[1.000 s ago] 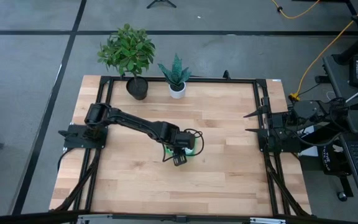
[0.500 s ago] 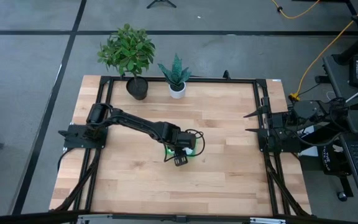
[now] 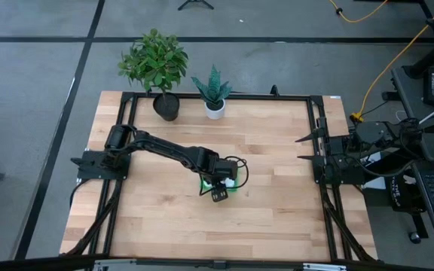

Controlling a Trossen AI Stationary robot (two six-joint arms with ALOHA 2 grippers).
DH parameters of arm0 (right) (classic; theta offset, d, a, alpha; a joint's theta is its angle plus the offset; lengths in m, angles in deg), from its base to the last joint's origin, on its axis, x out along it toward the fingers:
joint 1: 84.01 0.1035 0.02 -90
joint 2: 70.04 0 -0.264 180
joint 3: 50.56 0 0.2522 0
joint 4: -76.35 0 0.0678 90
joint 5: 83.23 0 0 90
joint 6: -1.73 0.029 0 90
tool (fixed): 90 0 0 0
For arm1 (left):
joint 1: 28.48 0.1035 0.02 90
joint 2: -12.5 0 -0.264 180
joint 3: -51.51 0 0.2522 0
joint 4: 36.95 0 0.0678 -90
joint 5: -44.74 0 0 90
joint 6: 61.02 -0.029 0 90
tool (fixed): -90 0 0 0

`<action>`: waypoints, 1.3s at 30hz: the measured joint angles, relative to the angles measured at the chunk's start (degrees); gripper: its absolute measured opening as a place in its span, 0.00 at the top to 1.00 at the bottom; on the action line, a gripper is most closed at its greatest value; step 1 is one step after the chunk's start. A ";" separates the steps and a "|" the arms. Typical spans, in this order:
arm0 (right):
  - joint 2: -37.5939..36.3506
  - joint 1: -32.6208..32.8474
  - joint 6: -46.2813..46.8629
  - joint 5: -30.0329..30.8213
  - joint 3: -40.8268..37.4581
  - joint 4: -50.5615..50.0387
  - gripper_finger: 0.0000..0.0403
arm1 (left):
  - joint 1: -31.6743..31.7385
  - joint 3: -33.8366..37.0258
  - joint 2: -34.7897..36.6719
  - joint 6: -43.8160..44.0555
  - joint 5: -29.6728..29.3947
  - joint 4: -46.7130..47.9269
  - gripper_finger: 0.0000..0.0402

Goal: Pick and place pill bottles into a basket
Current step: Put the pill bottle into the bin, then return to Home Position

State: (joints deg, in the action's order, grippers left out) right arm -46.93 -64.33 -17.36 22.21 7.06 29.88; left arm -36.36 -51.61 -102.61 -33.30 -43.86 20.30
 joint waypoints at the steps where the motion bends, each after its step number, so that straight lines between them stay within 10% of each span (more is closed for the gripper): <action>1: 0.00 0.00 0.00 0.00 0.00 0.00 0.42 | 0.00 0.00 0.00 0.01 -0.07 0.01 0.40; 18: 0.04 0.00 0.99 -0.02 0.00 -0.43 0.42 | 0.07 -10.59 9.23 -2.38 -5.92 8.25 0.29; 31: 0.04 -0.01 8.17 0.05 0.00 3.12 0.42 | 0.02 -15.69 30.45 -16.05 -31.81 8.92 0.29; 36: -5.44 -0.01 2.26 1.88 -0.02 3.63 0.42 | 0.23 -11.74 36.63 -20.09 -30.30 11.98 0.29; 39: -12.69 -0.04 2.07 5.22 -0.01 -0.59 0.42 | 4.63 -4.18 41.21 -21.03 -19.21 11.80 0.29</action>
State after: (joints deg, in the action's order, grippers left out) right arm -59.62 -64.37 -15.30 27.43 7.05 29.28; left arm -31.72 -55.79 -61.40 -54.32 -63.07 32.09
